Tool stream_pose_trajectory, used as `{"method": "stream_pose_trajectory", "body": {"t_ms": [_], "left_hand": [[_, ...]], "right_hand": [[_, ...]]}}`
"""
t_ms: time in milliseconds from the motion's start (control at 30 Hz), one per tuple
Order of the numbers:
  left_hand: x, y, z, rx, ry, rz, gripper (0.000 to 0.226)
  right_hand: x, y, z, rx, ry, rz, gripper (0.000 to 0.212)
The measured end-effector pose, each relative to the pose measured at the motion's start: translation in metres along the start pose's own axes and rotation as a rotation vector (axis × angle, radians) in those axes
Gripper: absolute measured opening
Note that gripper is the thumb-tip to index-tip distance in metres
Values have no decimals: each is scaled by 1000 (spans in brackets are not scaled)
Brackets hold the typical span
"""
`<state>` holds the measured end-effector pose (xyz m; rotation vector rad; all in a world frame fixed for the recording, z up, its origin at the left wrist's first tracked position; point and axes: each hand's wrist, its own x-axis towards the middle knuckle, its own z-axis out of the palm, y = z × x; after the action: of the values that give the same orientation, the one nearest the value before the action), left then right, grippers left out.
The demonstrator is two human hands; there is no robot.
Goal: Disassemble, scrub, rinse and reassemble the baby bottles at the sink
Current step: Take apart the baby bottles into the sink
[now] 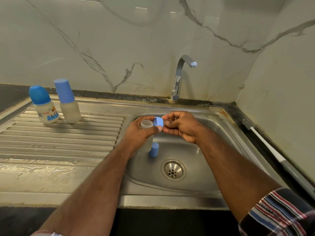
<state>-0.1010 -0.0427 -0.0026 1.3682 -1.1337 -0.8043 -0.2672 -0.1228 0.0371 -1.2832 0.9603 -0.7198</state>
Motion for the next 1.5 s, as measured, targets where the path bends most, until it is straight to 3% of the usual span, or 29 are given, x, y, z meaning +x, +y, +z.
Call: {"method": "stream_pose_trajectory", "body": {"t_ms": [267,533,667,733,833,933,1033,1100,1267,1500], "left_hand": [[1,-1,0,12,14,-9,40],[-3,5,2,46,-36,43,32],[-3,8,1,-115,-7,-82,42],[-2,9,2,-75,29,-143,50],[-2,8,5,32,90,-162,24],[-2,10,6,59,134,-168,17],[0,10,4,52,170,-197,27],[0,11,4,55,193,-193,32],[0,9,4,85,189,-181,21],[-6,14,7,97,135,-136,14]], "right_hand": [[0,2,0,87,-43,11,26],[-1,7,-4,161,-87,6,21],[-4,8,-6,230,-115,-7,27],[-5,8,-6,222,-132,-3,27],[-8,6,0,125,-135,-2,23],[-9,2,7,128,-155,-2,24],[-8,1,12,-217,-134,-55,28],[-4,3,18,-448,-24,-155,26],[1,9,31,-731,117,-337,20],[4,7,31,-746,193,-370,15]]}}
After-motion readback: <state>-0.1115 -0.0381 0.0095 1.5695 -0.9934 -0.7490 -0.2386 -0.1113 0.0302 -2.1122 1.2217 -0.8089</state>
